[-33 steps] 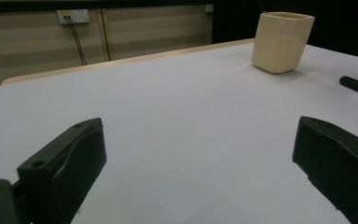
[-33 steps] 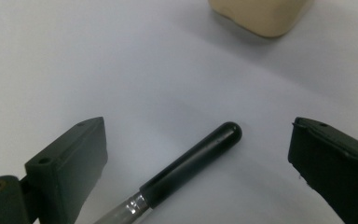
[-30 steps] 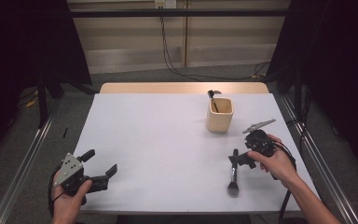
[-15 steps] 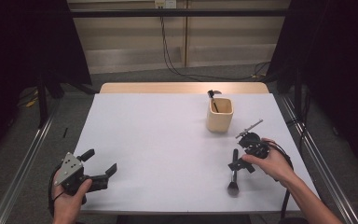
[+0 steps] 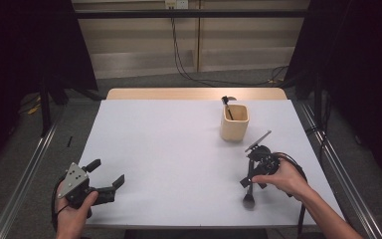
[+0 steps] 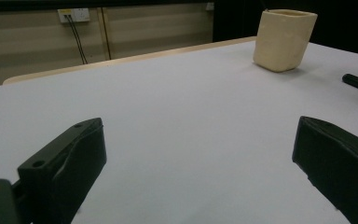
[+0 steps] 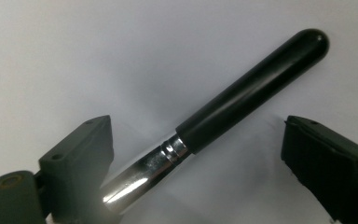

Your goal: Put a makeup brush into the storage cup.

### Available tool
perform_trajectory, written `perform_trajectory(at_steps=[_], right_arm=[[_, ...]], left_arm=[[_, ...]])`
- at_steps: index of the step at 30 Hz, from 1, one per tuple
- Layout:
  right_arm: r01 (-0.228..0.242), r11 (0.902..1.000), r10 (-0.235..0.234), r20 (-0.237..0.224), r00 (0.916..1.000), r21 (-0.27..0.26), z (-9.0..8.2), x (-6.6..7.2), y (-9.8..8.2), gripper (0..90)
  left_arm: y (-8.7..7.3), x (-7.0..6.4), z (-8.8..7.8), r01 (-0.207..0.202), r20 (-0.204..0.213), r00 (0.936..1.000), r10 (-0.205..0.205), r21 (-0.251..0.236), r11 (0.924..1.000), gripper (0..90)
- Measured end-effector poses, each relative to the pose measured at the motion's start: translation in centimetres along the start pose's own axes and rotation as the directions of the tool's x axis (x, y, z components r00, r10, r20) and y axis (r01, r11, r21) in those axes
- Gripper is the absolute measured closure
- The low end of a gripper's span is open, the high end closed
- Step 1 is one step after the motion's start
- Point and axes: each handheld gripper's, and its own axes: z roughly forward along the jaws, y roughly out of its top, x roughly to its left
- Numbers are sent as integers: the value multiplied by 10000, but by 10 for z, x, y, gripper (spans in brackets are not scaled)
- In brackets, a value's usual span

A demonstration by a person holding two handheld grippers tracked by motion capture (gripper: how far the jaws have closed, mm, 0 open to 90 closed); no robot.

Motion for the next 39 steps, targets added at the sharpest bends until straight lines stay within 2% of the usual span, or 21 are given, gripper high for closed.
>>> perform_trajectory(at_steps=[4, 6, 13, 17, 21, 23, 25, 31, 34, 36, 39], right_arm=[[-93, 9997, 95, -92, 9999, 211, 4, 2, 0, 159], [-45, 9998, 45, -14, 10000, 195, 5, 4, 0, 160], [232, 9994, -247, 592, 9979, 261, 4, 7, 0, 278], [366, 9984, -407, 985, 9943, 422, 4, 9, 0, 383], [412, 9979, -466, 1140, 9924, 496, 2, 9, 1, 475], [450, 9975, -507, 1091, 9927, 538, 1, 7, 1, 568], [386, 9973, -450, 1054, 9934, 617, 0, 6, 0, 617], [332, 9964, -413, 1049, 9936, 778, 0, 5, 2, 684], [322, 9964, -402, 1018, 9940, 785, 0, 3, 2, 753], [204, 9968, -272, 890, 9957, 769, -1, 1, 1, 754], [257, 9971, -318, 860, 9958, 711, -1, 1, 1, 756]], left_arm=[[0, 0, 0, -8, 10, 10000, 8, 17, 10000, 27], [0, 0, 0, -10, 13, 10000, 10, 13, 10000, 27], [0, 0, 0, -11, 13, 10000, 11, 35, 10000, 27], [0, 0, 0, -19, 22, 10000, 19, 31, 10000, 27], [0, 0, 1, -36, 25, 10000, 36, 41, 10000, 27], [0, 0, 1, -49, 40, 10000, 48, 54, 10000, 27], [0, 0, 1, -53, 45, 10000, 53, 48, 10000, 27], [0, 0, 1, -47, 63, 10000, 47, 61, 10000, 26], [0, 0, 1, -45, 68, 10000, 45, 61, 10000, 27], [0, 0, 1, -52, 70, 10000, 51, 68, 10000, 27], [0, 0, 2, 13, 42, 10000, -13, 80, 10000, 27]])
